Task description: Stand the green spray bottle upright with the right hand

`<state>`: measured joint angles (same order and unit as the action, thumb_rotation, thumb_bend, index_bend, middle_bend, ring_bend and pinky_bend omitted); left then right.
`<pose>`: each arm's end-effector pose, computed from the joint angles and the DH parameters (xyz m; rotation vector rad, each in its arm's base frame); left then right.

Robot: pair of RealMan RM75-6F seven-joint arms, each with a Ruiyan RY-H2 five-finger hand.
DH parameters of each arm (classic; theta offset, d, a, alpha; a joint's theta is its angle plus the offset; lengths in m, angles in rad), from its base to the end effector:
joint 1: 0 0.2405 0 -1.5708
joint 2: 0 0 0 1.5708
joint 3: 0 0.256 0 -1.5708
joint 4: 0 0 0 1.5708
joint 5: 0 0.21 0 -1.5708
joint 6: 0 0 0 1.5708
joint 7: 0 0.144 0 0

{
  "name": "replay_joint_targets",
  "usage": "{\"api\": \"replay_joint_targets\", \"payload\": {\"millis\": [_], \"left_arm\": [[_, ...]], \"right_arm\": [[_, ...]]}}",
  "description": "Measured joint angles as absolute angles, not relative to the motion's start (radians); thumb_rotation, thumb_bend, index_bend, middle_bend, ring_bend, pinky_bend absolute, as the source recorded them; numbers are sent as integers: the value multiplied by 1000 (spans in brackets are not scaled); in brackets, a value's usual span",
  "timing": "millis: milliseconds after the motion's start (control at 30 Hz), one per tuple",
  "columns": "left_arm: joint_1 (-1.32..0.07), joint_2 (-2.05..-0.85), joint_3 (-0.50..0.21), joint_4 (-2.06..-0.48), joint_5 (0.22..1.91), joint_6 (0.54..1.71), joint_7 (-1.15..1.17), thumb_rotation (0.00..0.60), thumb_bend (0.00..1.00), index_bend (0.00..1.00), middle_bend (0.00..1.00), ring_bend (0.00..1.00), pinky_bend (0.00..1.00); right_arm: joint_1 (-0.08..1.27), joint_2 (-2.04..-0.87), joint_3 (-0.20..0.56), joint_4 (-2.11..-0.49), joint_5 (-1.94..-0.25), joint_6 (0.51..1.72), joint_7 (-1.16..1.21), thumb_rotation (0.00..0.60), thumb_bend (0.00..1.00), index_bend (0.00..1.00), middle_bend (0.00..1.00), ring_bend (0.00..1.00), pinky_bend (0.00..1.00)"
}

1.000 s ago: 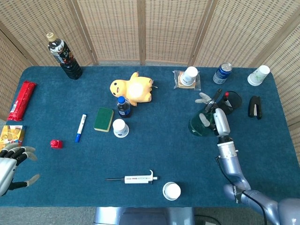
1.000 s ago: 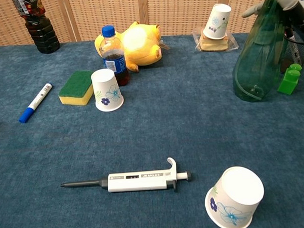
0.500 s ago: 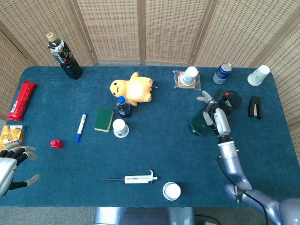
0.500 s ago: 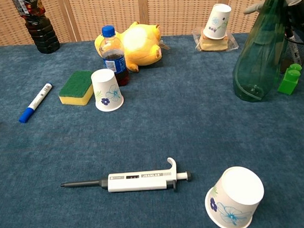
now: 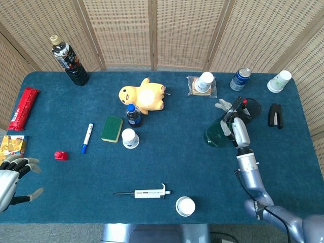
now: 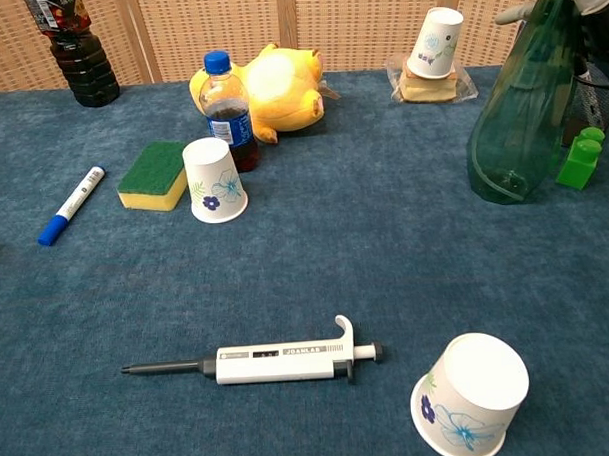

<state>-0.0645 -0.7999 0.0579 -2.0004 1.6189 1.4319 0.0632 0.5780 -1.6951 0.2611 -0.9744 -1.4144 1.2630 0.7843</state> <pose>-0.2507 0.1467 0.1942 -1.5496 -0.9926 -0.8498 -0.2302 -0.3675 0.0340 1.2121 -1.3538 1.7040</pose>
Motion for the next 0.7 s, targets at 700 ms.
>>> {"api": "replay_joint_targets", "payload": {"millis": [700], "left_arm": [[-69, -803, 57, -2001, 1616, 1426, 67, 529, 240, 420, 324, 275, 164]], "right_arm": [[572, -1680, 254, -984, -1421, 1266, 794, 0, 231, 0, 142, 6, 21]]}}
